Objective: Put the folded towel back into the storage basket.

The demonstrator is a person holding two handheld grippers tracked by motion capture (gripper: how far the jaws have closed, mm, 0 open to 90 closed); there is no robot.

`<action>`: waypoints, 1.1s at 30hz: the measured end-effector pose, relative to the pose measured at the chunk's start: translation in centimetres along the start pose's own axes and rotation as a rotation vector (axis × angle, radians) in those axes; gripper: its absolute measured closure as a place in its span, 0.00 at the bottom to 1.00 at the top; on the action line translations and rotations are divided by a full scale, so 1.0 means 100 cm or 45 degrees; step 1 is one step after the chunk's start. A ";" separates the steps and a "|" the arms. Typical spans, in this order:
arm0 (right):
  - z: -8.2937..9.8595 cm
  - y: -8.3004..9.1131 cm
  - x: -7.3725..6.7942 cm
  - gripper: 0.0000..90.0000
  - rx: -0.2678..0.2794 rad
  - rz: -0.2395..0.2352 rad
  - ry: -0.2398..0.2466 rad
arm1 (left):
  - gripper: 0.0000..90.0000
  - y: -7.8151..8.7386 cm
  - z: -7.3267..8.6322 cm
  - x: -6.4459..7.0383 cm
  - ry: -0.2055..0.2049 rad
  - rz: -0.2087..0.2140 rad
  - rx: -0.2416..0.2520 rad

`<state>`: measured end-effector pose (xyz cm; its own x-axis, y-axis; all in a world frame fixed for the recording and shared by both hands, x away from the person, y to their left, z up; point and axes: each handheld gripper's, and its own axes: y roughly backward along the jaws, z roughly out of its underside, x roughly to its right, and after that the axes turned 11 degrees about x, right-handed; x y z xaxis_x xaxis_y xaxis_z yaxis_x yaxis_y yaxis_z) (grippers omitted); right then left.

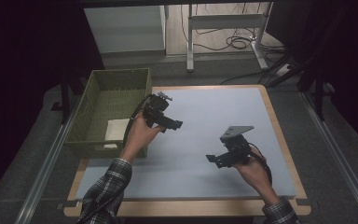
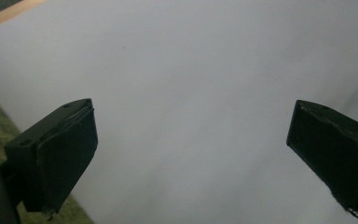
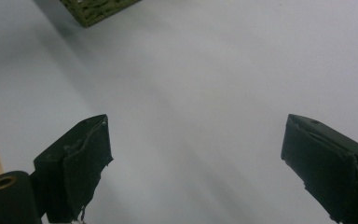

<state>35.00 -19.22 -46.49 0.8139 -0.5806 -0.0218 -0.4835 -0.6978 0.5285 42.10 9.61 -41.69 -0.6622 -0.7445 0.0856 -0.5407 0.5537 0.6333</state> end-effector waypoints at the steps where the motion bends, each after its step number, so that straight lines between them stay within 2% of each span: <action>1: 0.000 0.000 0.000 0.09 0.000 0.000 0.000 | 0.02 0.000 0.000 0.000 0.000 0.000 0.000; 2: 0.004 0.006 0.005 0.09 -0.004 0.011 -0.009 | 0.02 -0.004 0.000 0.007 -0.002 0.011 0.005; 3: 0.007 0.010 0.007 0.09 -0.002 0.016 -0.019 | 0.02 -0.004 0.000 0.007 -0.002 0.011 0.005; 6: 0.013 0.018 0.012 0.09 0.003 0.031 -0.038 | 0.02 -0.010 0.003 0.021 -0.030 0.035 0.010; 13: 0.023 0.032 0.017 0.09 0.015 0.065 -0.034 | 0.02 -0.014 0.015 0.039 -0.053 0.081 0.032; 15: 0.027 0.037 0.017 0.09 0.020 0.078 -0.027 | 0.02 -0.016 0.025 0.047 -0.061 0.093 0.048; 20: 0.035 0.040 0.016 0.08 0.008 0.086 -0.027 | 0.02 -0.017 0.040 0.058 -0.082 0.110 0.059; 23: 0.044 0.040 0.015 0.08 0.002 0.087 -0.024 | 0.02 -0.017 0.057 0.066 -0.092 0.125 0.075; 28: 0.052 0.039 0.014 0.07 -0.001 0.092 -0.026 | 0.02 -0.015 0.074 0.071 -0.092 0.132 0.090; 33: 0.064 0.035 0.013 0.04 -0.002 0.091 -0.034 | 0.02 -0.012 0.100 0.075 -0.091 0.122 0.095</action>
<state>32.30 -25.03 -50.08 0.7686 -0.6397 -0.0067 -0.5395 -0.6538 0.5306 32.62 7.05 -49.48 -0.7464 -0.6599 0.0865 -0.5085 0.6493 0.5655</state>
